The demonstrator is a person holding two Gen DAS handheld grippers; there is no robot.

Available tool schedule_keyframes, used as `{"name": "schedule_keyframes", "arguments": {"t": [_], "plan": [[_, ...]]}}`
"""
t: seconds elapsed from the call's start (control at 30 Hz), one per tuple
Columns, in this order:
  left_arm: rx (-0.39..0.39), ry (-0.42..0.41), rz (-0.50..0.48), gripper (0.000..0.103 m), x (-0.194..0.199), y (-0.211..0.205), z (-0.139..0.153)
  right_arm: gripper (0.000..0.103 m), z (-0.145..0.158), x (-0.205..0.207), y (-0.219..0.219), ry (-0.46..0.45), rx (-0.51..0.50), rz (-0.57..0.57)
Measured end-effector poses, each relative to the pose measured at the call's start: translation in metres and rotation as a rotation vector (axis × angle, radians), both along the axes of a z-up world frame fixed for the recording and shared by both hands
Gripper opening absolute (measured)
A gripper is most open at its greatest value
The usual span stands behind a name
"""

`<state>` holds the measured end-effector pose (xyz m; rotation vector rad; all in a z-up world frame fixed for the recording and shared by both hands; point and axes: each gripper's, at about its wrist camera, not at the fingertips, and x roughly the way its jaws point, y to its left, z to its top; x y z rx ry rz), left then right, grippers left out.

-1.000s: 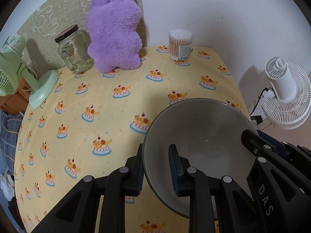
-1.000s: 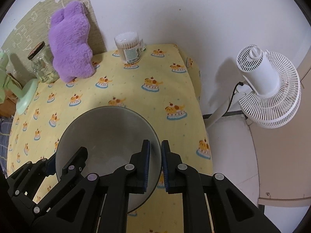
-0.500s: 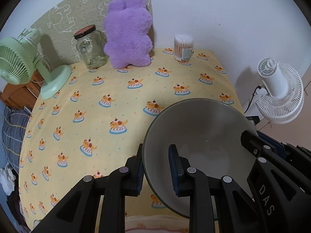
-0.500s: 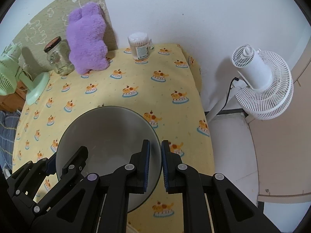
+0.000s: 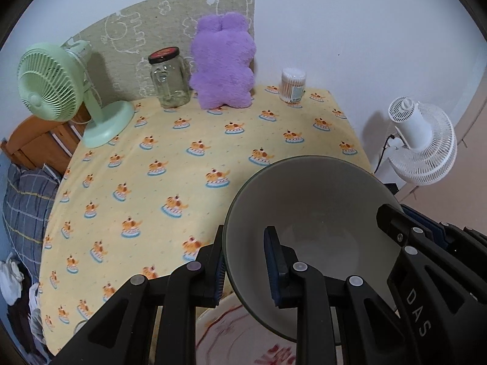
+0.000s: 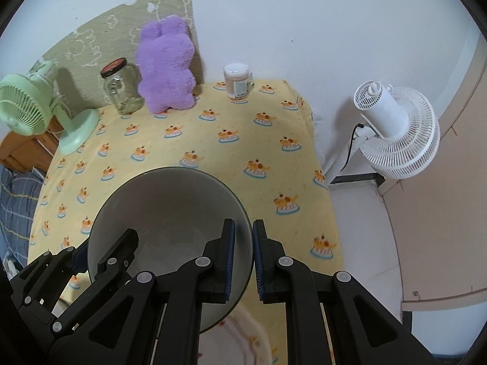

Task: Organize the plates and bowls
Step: 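Lift the third grey bowl with both grippers and carry it toward the bowl stack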

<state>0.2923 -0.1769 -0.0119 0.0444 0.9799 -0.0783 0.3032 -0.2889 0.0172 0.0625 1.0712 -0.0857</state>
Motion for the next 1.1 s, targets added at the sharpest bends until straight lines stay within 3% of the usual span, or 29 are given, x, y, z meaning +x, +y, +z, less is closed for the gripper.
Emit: {"name": "schedule_keyframes", "arguments": {"t": [0.7,1.1], "plan": [[-0.025,-0.042,-0.009,0.021,-0.08,0.114,0.025,0.015,0.033,-0.084,0.116,-0.04,-0.016,-0.009],[-0.028,-0.03,0.01,0.021,-0.108,0.173,0.014,0.015,0.022,-0.11,0.175,-0.027,-0.016,0.019]]}}
